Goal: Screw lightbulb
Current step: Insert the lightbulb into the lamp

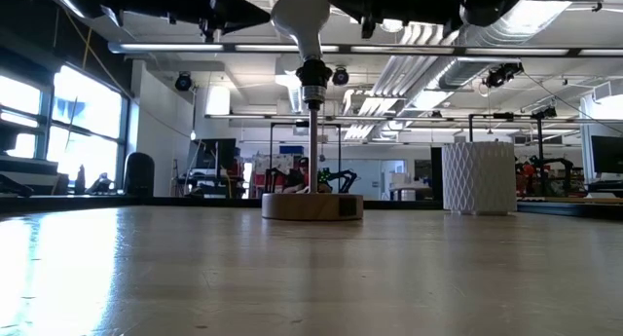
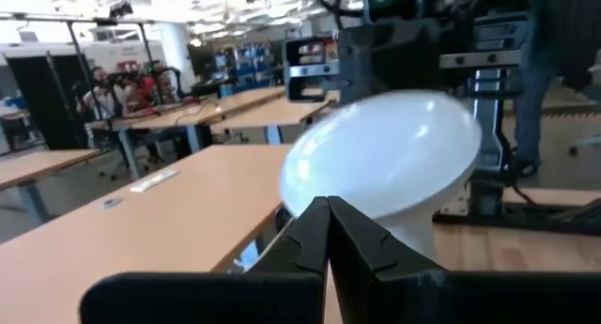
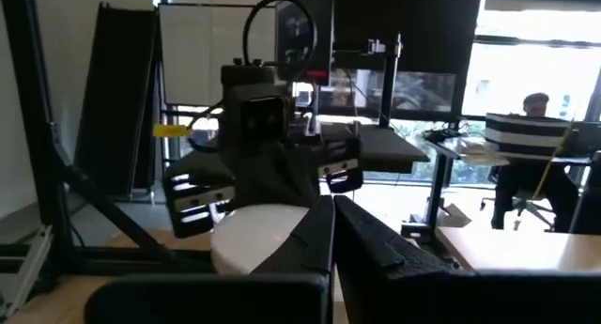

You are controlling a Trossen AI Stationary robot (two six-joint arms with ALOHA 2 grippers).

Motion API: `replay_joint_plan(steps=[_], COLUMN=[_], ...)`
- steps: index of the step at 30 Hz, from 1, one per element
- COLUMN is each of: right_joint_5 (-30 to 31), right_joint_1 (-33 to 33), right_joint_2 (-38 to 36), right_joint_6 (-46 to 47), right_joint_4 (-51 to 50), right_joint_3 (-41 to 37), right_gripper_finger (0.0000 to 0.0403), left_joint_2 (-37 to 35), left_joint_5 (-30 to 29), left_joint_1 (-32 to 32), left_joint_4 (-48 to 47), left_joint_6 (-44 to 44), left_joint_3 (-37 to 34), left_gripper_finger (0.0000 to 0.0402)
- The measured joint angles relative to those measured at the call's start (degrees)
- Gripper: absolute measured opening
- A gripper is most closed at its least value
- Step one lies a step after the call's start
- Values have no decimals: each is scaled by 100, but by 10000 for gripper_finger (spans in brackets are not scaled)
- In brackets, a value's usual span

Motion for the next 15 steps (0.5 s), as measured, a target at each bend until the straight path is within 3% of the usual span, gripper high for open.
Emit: replay_joint_plan(steps=[8, 15], right_joint_5=[-2, -2], right_joint_1=[52, 162], right_joint_2=[-1, -36], right_joint_6=[-305, -474], right_joint_4=[-1556, -1874], right_joint_3=[590, 684], right_gripper_finger=[0, 0], left_joint_2=[21, 21], left_joint_5=[293, 390], left_joint_1=[0, -7], left_joint_4=[252, 258], left_joint_6=[-46, -105], left_joint_3=[0, 0], left_gripper_finger=[0, 0])
